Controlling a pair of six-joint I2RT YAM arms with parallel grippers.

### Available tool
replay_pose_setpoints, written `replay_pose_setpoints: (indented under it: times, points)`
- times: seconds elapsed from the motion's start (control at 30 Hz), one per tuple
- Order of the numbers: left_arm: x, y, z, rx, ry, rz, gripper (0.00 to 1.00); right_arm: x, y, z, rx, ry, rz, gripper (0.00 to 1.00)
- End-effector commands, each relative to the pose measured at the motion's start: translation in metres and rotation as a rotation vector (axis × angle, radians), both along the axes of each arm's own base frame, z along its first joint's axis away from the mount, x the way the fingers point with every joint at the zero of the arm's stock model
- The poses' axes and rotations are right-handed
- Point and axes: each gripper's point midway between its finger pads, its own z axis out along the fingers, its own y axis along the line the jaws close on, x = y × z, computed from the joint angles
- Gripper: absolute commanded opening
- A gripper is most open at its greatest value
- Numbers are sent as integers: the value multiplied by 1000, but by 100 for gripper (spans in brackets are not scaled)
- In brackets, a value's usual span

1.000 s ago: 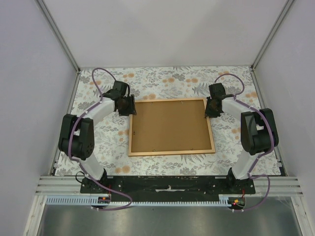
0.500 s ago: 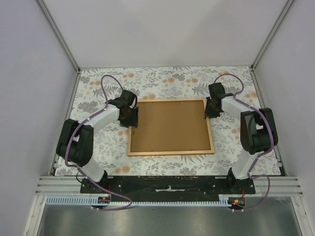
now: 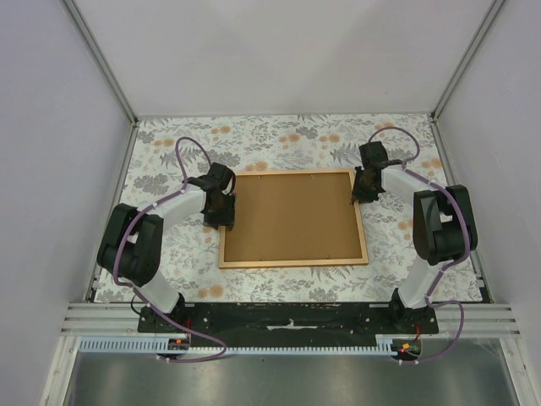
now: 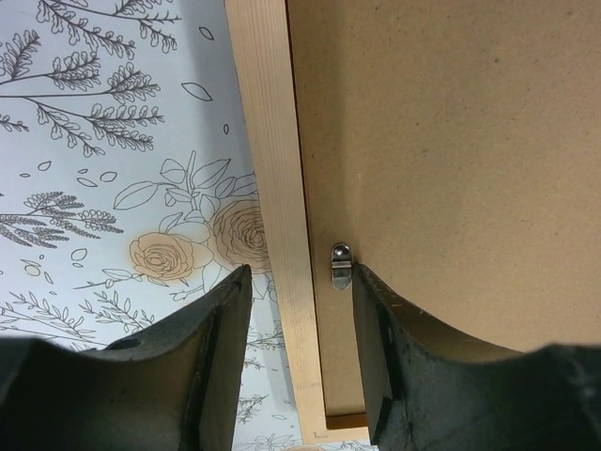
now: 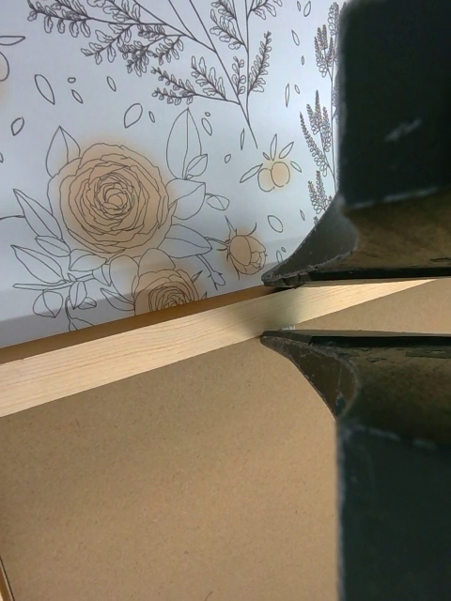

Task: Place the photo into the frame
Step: Press the fastener onto the backboard.

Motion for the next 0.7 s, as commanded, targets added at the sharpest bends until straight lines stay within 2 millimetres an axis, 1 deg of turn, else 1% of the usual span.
replay_pose_setpoints:
  times: [0.0,0.2,0.43,0.67]
  points:
    - [-3,-1,-7,-2,13,-19,52,16,-1,11,15,-43,-23,0]
    - [-4,6,-12,33,18,7,45,17,-3,12,14,-46,-25,0]
    - [0,9,-15,57,9,42,37,16,-5,12,17,-50,-28,0]
    - [3,10,-19,61,4,83,21,17,-7,12,23,-53,-26,0]
